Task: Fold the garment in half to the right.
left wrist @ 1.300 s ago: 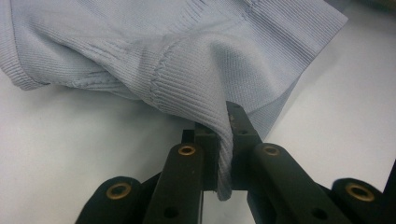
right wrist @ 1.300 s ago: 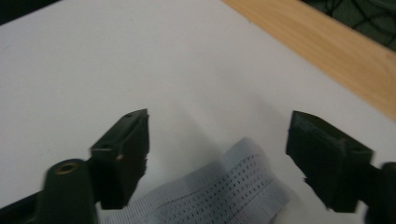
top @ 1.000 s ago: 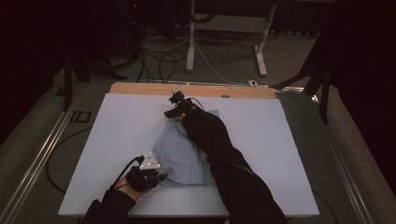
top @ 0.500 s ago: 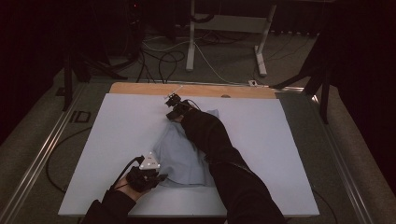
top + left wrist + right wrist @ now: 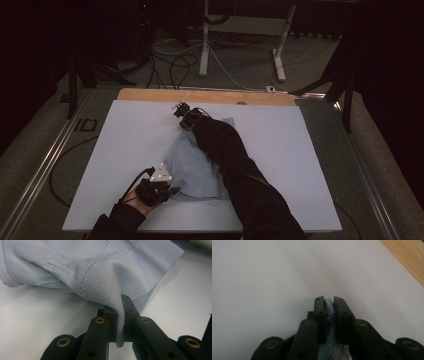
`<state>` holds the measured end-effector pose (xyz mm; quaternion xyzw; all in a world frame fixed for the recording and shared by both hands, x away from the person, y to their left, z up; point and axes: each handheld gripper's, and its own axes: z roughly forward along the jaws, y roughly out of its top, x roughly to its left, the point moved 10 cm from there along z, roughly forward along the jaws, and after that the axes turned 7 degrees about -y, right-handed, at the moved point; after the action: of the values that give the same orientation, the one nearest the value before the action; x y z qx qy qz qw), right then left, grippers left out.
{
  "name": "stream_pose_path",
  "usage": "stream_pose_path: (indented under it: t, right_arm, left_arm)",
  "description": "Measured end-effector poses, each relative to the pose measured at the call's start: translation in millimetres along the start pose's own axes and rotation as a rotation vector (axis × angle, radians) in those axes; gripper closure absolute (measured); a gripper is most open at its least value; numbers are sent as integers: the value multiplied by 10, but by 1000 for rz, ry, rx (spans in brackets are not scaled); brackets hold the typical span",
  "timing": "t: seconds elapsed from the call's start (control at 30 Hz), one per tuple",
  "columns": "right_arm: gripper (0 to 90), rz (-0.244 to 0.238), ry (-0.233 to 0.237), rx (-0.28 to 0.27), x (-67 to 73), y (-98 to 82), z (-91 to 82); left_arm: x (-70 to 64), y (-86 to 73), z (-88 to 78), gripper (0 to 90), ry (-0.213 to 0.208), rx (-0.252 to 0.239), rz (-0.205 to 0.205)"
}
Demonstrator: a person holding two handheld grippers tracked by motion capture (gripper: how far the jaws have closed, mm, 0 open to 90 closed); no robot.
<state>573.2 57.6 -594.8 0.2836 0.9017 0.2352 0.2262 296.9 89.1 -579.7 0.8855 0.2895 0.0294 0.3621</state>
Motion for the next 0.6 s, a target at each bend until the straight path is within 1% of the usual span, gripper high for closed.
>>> stream_pose_path:
  t: [0.03,0.07,0.2,0.27,0.3,0.33,0.37,0.4,0.43,0.47,0.53,0.57,0.6]
  right_arm:
    - [835,-13,-6,-1,0,5,-6]
    - [838,-15,-7,-1,-3,10,-14]
    - [842,9,1,-22,-43,43,-64]
    - [842,9,3,-32,-65,62,-101]
    - [842,14,4,-48,-80,80,-116]
    - [842,27,12,-57,-85,95,-135]
    - [842,28,17,-59,-89,101,-153]
    - [842,18,7,-64,-103,108,-165]
    - [842,20,1,-65,-113,116,-180]
    - [842,23,4,-65,-117,121,-196]
    - [842,16,-8,-67,-140,132,-228]
    - [842,20,0,-70,-142,139,-244]
    - [842,21,-10,-75,-160,150,-265]
  left_arm:
    - [-1,4,-2,869,0,-3,-1]
    - [-1,8,-5,869,-3,-5,-3]
    - [0,9,-19,870,-4,-3,-1]
    - [-4,22,-22,870,-6,-10,-1]
    - [-5,25,-26,870,-6,-10,-1]
    - [-12,33,-24,870,-6,-15,-2]
    - [-13,38,-26,870,-4,-14,0]
    - [-15,44,-31,870,-5,-13,1]
    - [-16,56,-33,870,-5,-17,1]
    - [-15,65,-41,870,-4,-15,3]
    - [-27,93,-45,870,-4,-20,5]
    - [-38,108,-45,870,-4,-20,9]
    - [-45,119,-49,869,-4,-14,17]
